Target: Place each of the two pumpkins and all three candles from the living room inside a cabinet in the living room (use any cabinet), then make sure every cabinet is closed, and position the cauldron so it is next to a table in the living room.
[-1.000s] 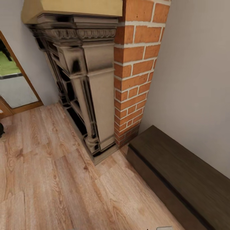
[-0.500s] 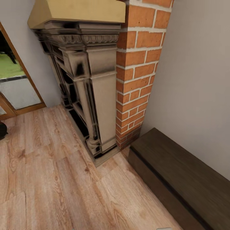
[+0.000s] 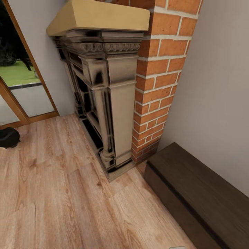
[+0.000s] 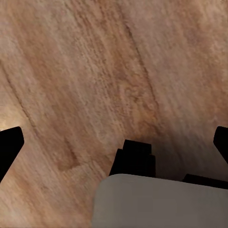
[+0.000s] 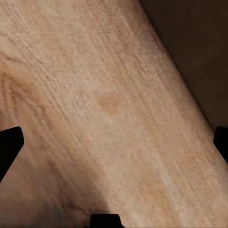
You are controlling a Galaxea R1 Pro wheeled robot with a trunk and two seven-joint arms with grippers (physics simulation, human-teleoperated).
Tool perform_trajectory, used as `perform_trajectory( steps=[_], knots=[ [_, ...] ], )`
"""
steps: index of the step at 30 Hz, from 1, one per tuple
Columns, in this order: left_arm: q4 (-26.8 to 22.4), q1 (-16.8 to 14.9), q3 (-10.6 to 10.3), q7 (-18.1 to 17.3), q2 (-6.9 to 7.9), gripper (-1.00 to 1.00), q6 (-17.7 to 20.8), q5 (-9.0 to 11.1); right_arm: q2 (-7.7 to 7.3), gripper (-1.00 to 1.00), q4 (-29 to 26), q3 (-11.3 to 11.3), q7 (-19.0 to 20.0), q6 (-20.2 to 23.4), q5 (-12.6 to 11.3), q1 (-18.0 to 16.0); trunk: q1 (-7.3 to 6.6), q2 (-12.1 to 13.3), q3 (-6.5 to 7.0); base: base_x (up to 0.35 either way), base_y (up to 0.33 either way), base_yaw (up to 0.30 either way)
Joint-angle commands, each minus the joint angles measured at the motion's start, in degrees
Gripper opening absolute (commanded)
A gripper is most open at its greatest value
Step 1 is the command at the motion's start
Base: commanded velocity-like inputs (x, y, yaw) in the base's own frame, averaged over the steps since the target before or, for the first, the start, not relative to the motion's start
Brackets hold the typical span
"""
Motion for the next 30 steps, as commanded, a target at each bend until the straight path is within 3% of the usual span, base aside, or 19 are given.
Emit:
perform_trajectory(
  steps=[1,30],
  knots=[
    [0.0,0.03,0.0,0.0,0.01,1.0,0.0,0.0,0.0,1.0,0.0,0.0,0.0,0.0,0.0,0.0,0.0,0.0,0.09,0.0,0.0,0.135],
    [0.0,0.16,0.0,0.0,0.07,1.0,0.0,0.0,0.2,1.0,0.09,0.0,0.18,0.0,0.0,0.47,0.0,0.0,2.52,0.0,0.0,0.128]
  ],
)
